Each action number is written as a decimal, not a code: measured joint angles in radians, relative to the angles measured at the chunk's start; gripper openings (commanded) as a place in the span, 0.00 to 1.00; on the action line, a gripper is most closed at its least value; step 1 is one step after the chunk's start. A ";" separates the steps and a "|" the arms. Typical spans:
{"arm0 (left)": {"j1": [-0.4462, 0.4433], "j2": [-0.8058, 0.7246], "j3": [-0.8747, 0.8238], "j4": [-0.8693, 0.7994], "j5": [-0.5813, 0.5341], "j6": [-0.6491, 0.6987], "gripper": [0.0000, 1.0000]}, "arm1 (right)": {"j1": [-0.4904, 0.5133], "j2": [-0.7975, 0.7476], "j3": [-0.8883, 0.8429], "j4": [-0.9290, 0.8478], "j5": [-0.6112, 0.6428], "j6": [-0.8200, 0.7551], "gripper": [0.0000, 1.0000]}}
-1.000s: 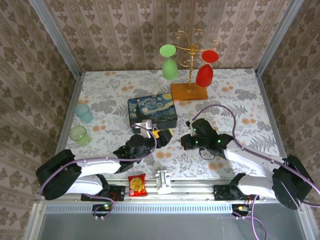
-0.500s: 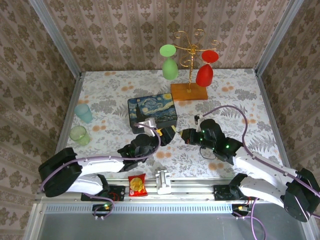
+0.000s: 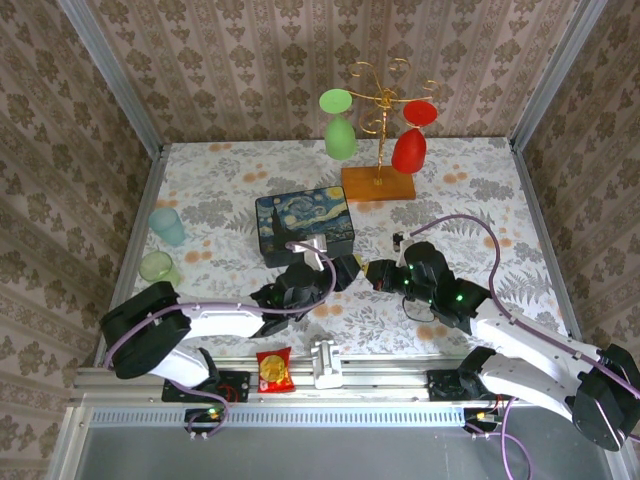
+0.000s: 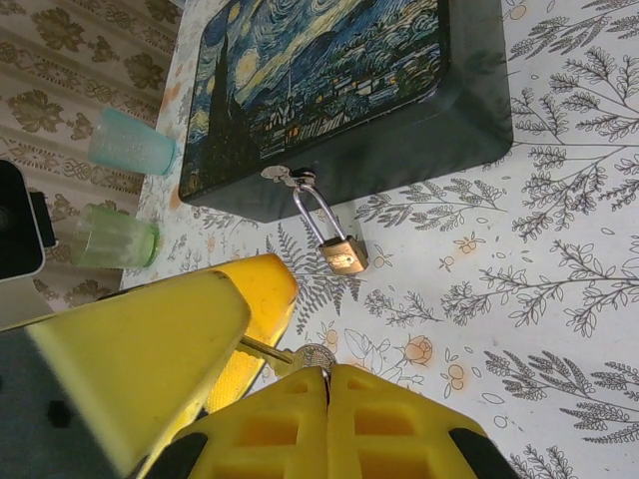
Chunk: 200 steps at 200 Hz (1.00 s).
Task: Unlock a padlock with a key
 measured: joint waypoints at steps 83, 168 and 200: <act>0.000 0.046 0.021 0.041 0.038 -0.016 0.00 | 0.000 0.000 -0.005 0.001 0.008 0.000 0.10; 0.141 -0.123 0.066 -0.092 0.296 0.245 0.00 | -0.242 -0.152 -0.068 0.084 -0.230 -0.195 0.86; 0.169 -0.171 0.124 -0.106 0.523 0.383 0.00 | -0.290 -0.038 -0.084 0.336 -0.479 -0.175 0.73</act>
